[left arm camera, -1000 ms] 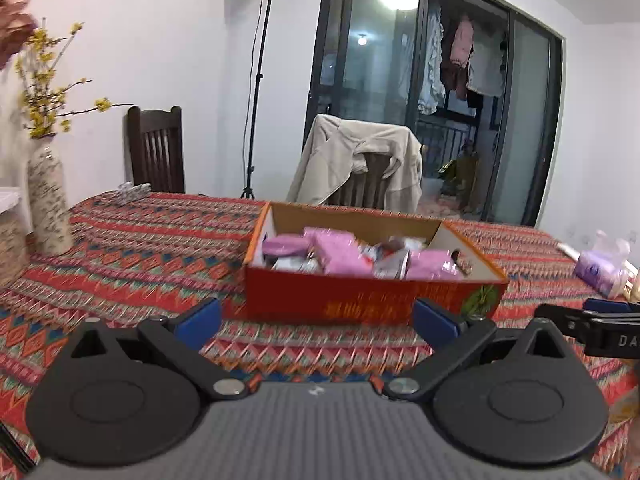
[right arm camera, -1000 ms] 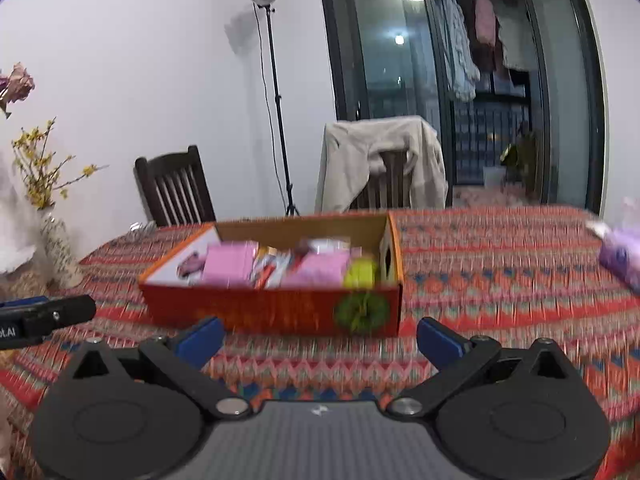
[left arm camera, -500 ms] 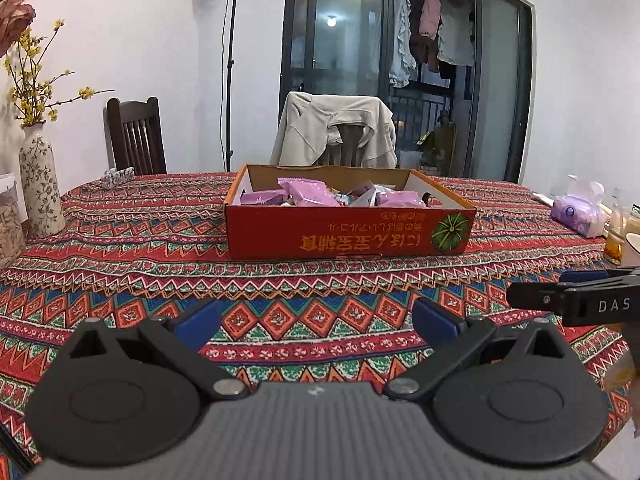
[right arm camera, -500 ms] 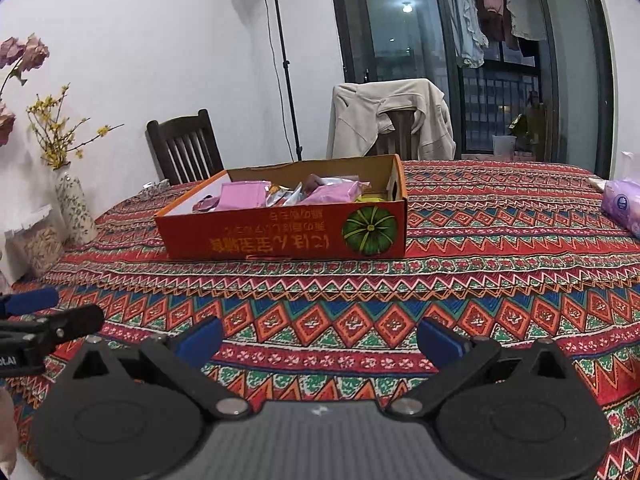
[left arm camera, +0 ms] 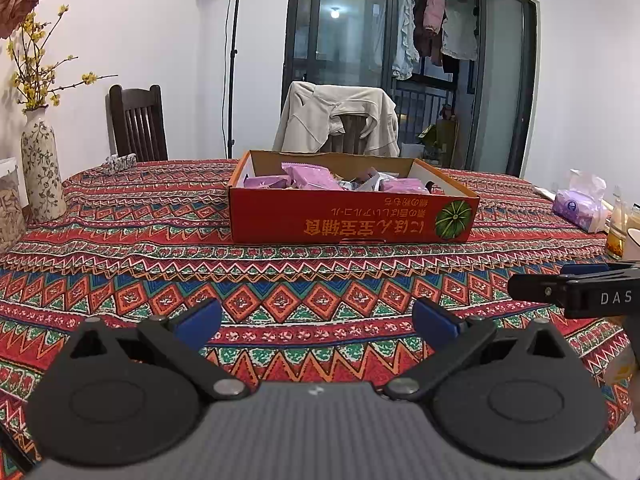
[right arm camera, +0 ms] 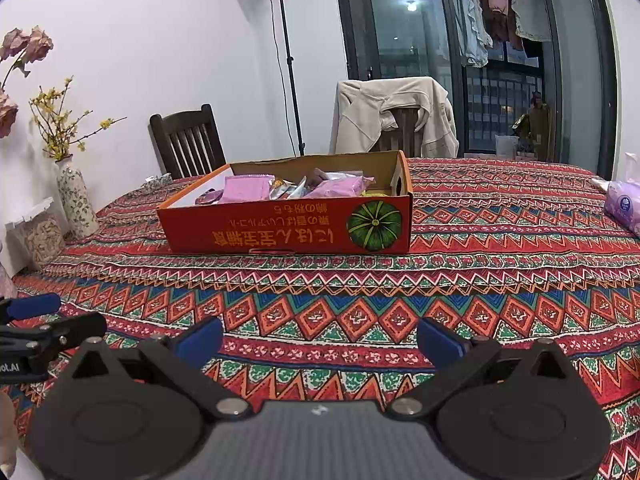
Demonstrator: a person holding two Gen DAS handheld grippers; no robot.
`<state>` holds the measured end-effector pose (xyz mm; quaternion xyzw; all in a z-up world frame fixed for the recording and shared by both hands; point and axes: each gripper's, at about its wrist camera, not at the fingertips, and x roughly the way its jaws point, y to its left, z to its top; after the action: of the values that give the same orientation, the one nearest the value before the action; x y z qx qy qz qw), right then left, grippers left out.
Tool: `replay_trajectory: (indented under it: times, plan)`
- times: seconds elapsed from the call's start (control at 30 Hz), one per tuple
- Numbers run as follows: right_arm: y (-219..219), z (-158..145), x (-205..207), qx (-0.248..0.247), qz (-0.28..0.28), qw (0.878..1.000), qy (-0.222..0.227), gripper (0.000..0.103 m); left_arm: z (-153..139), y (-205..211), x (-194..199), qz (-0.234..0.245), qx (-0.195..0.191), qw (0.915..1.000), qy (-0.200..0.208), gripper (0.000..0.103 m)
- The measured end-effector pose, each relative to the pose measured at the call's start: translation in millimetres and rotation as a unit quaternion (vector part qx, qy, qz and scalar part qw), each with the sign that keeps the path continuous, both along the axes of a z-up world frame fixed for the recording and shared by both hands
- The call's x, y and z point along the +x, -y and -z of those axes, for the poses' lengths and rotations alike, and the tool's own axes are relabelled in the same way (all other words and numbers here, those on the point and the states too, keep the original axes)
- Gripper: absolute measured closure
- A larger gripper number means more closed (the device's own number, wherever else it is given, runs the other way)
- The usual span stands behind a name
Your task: Organize snacks
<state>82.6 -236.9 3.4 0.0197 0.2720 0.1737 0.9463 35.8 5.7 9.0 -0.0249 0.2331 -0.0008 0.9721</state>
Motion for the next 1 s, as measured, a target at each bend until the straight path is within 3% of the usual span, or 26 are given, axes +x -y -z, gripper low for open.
replay_trajectory:
  times: [1.0]
  plan:
    - [-1.1, 5.4, 4.0, -0.005, 0.005, 1.000, -0.006, 0.000, 4.4, -5.6, 3.3, -0.008, -0.010, 0.9999, -0.007, 0.000]
